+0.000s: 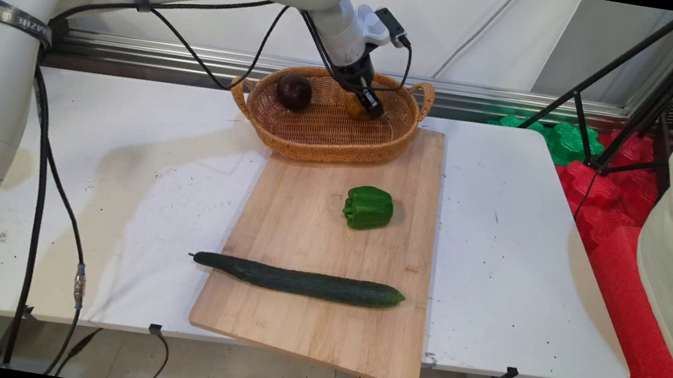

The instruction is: Pick up the potato from the vegetable basket, then place the picked object on the cutting board

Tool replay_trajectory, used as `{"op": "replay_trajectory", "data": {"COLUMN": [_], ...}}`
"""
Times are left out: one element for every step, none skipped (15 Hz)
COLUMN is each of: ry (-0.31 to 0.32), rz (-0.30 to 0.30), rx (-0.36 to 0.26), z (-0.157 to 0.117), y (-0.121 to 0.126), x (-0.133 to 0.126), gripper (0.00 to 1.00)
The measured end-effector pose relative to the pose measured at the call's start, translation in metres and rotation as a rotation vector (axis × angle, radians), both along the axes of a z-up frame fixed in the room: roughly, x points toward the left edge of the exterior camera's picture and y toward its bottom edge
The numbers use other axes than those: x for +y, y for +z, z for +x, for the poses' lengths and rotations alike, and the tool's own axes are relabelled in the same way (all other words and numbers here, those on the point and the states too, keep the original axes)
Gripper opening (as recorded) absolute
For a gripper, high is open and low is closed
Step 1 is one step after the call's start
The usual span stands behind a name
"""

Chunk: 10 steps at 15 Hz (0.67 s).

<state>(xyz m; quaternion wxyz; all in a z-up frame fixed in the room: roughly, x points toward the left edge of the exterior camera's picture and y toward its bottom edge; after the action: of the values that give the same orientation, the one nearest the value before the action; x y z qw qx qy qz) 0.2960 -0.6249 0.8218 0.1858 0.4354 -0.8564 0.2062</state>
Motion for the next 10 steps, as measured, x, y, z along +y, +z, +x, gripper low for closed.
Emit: {"op": "replay_trajectory", "data": {"ry": [-0.001,-0.002,-0.003,-0.004,-0.005,-0.004,0.0,0.006,0.012,0.019], "rz": [-0.001,-0.003,-0.007,-0.01,-0.02,-0.03,-0.044,-0.058,-0.076,-0.095], "rx": [-0.001,-0.001,-0.002,-0.002,-0.002,0.001,0.006,0.013,0.022,0.031], "z": [0.0,0.0,0.001,0.001,0.001,0.001,0.002,0.003,0.004,0.006], "y": [-0.001,-0.001,-0.001,0.0,0.002,0.006,0.012,0.018,0.027,0.037], "x": [0.0,-0.001,0.0,0.0,0.001,0.004,0.007,0.011,0.017,0.025], "gripper": [0.0,0.0,0.0,0.0,0.0,0.0,0.0,0.0,0.0,0.0]}}
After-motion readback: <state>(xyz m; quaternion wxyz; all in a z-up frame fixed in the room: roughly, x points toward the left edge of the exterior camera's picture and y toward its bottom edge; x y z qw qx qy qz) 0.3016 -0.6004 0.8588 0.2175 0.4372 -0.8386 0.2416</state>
